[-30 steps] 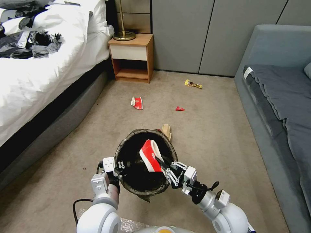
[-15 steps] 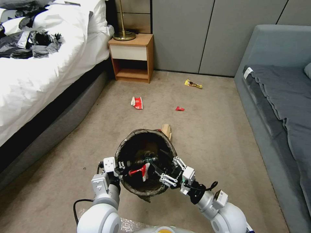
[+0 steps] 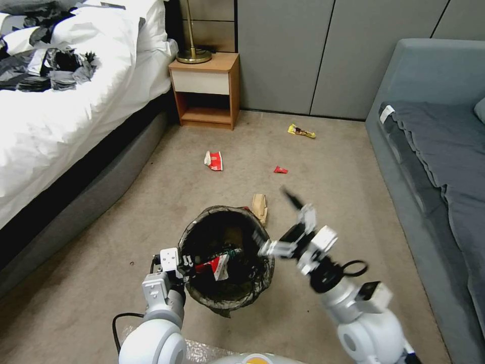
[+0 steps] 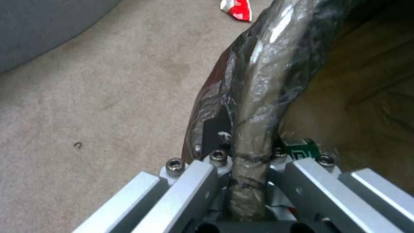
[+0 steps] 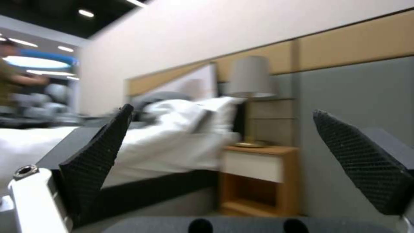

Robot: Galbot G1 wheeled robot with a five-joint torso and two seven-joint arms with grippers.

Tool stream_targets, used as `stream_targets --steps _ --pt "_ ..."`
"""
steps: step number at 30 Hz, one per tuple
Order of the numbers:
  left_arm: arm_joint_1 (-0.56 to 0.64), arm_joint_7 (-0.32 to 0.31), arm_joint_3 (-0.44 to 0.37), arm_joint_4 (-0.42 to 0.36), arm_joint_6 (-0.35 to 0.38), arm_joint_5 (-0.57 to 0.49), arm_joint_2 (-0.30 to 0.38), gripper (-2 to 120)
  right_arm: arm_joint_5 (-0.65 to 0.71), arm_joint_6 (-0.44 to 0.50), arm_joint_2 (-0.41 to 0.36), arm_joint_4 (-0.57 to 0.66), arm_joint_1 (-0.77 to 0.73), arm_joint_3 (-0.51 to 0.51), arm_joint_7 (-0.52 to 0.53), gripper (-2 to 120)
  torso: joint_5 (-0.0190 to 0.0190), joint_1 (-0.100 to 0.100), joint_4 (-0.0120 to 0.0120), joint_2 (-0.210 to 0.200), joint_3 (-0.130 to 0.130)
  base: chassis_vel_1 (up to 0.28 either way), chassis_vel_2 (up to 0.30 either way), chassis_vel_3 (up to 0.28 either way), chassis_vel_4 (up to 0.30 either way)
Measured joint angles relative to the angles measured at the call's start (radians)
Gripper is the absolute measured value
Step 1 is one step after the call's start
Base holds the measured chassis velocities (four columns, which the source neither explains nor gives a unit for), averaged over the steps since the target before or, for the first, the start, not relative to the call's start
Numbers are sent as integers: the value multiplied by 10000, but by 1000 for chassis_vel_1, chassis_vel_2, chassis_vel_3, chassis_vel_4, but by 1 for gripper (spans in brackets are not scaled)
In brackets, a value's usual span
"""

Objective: Pick up the trash bin, then pick up the garbage from the floor and place it into the trash bin.

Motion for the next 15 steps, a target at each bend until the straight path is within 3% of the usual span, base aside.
stream_targets --steps 5,15 --pt "58 0 -26 24 -88 3 12 0 -481 -43 281 -4 -605 309 954 100 0 0 -2 0 0 0 0 0 0" --pt "0 -8 -250 45 -159 -22 60 0 -876 446 506 -716 -1537 691 919 100 1 0 0 0 0 0 0 0 0"
